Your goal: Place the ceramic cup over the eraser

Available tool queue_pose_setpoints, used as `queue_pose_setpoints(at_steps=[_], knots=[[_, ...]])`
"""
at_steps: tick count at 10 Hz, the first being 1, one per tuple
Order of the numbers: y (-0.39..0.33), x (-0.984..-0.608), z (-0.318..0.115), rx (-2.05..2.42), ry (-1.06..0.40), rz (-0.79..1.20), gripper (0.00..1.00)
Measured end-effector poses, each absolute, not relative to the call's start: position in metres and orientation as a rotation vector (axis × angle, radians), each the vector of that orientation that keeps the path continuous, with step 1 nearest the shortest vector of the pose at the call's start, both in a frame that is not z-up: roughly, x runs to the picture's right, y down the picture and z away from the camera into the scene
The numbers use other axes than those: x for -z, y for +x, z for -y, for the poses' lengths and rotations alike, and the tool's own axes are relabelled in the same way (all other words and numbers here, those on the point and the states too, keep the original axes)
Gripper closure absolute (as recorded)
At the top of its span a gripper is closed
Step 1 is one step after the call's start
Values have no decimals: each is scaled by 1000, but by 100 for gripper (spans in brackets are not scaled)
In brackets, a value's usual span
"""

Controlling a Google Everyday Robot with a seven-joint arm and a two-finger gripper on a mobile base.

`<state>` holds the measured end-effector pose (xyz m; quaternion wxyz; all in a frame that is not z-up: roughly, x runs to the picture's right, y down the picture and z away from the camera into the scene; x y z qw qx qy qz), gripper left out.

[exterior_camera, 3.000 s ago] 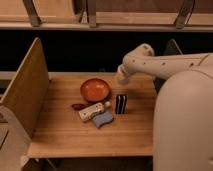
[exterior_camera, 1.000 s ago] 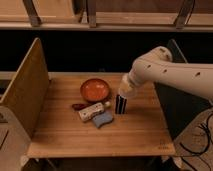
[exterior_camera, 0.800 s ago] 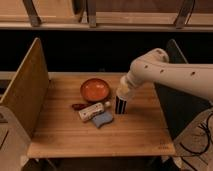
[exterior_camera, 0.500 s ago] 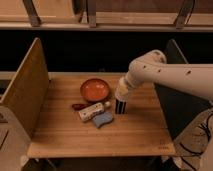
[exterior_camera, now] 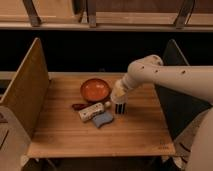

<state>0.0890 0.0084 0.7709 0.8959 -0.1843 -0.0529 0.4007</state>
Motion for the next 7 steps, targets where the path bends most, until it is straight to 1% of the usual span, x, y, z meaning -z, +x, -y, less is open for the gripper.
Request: queue_pose_setpoints(at_steps=[3, 7], knots=[[77, -794, -30, -855, -444, 160, 100], [80, -821, -57, -865, -488, 161, 100]])
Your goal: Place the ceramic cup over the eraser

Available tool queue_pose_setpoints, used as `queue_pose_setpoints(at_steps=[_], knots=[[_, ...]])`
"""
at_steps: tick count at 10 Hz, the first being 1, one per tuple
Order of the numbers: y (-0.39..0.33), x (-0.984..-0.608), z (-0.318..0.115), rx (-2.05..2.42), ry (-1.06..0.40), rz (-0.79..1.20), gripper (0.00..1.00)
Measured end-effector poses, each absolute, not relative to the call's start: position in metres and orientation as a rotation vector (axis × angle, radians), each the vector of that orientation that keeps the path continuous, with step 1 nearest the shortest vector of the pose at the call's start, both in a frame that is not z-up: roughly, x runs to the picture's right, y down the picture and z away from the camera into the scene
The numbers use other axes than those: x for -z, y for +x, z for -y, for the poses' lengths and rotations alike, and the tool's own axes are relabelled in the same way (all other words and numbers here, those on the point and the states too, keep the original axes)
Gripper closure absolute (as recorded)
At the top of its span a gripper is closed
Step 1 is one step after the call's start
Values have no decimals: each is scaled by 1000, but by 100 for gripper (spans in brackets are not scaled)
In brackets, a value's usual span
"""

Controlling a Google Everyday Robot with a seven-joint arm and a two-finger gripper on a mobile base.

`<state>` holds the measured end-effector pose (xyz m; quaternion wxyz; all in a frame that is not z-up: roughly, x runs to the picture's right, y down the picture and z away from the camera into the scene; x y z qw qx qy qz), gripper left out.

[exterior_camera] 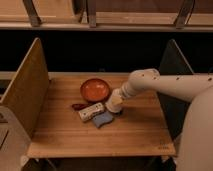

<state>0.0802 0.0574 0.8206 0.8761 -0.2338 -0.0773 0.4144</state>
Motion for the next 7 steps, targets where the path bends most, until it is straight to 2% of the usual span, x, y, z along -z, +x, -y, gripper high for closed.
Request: queue_pose_setpoints(at_steps=[5, 7], knots=[[85, -831, -73, -865, -500, 148, 100], [91, -830, -72, -871, -488, 138, 95]])
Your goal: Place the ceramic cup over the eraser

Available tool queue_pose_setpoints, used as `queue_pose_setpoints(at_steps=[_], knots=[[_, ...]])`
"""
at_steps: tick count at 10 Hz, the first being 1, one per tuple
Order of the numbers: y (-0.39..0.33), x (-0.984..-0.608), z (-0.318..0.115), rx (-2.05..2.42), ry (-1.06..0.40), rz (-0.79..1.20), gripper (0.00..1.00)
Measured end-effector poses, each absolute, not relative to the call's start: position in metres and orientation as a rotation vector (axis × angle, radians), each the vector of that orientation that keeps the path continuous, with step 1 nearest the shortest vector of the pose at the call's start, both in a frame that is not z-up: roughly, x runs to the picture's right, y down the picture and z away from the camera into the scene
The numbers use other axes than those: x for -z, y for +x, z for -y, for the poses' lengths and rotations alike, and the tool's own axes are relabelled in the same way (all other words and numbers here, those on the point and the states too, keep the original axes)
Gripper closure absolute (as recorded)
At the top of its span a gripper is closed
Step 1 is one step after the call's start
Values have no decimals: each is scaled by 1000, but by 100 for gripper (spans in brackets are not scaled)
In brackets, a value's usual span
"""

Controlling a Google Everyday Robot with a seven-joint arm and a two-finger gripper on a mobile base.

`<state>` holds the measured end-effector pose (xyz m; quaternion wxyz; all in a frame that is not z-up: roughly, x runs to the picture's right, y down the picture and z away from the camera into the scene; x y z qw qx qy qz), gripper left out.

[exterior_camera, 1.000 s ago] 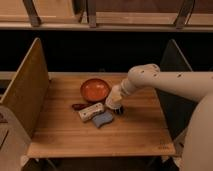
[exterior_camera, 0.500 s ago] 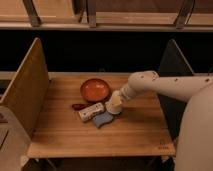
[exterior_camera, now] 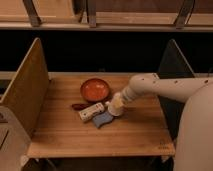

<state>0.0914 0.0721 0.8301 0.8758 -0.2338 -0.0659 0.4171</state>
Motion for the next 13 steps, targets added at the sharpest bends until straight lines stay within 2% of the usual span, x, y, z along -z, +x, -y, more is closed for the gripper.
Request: queue_pose_setpoints(at_steps=[2, 4, 6, 7, 8, 11, 13], knots=[[91, -830, -72, -871, -488, 137, 100], [91, -830, -72, -871, -488, 137, 93], [92, -830, -72, -871, -488, 137, 72], [92, -830, -72, -872, -488, 136, 67], [92, -830, -72, -872, -488, 136, 53], [92, -830, -72, -872, -487, 136, 23], [93, -831, -72, -873, -488, 135, 20]])
